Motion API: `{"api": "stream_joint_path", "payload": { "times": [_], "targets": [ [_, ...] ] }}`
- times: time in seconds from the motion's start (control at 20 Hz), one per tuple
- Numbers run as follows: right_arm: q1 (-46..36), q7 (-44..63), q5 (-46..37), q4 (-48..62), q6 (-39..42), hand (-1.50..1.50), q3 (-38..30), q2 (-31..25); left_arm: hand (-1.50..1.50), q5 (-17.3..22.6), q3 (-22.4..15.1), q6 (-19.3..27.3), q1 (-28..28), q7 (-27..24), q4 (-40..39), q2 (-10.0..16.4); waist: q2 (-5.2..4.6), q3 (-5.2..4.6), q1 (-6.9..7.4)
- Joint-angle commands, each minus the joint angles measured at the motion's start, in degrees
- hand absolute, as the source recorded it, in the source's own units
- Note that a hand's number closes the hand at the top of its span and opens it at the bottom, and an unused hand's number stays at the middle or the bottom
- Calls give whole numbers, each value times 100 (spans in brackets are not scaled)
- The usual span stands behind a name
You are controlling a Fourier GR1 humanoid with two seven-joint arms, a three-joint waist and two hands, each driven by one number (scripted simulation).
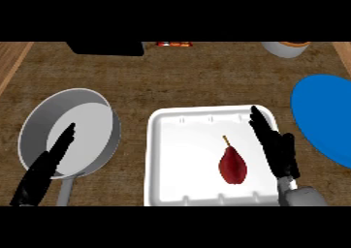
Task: Pick the pear from the tray and place it in the plate
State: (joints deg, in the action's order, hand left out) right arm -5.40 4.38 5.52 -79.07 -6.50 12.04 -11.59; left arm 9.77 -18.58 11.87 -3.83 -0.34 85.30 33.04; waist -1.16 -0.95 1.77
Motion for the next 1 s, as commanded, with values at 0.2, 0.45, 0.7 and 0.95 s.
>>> {"api": "stream_joint_path", "payload": {
  "times": [0.2, 0.45, 0.7, 0.95],
  "targets": [
    [-1304, -673, 1203, 8, 2361, 150, -138, -376, 0, 465, 468, 227, 589, 313, 238, -466, 70, 112, -51],
    [-972, -2464, 365, 491, 1215, -150, -958, -709, 0, 888, 726, 21, 582, 357, 57, -535, 47, 118, -177],
    [-769, -4355, -295, 1750, 2583, -150, -343, -1086, 0, 666, 643, 233, 1483, 696, -569, -947, 51, 106, -185],
    [-955, -4828, -1318, 2020, 2334, -150, -86, -1557, 0, 653, 797, 63, 1525, 698, -690, -945, 96, 98, -171]
  ]
}}
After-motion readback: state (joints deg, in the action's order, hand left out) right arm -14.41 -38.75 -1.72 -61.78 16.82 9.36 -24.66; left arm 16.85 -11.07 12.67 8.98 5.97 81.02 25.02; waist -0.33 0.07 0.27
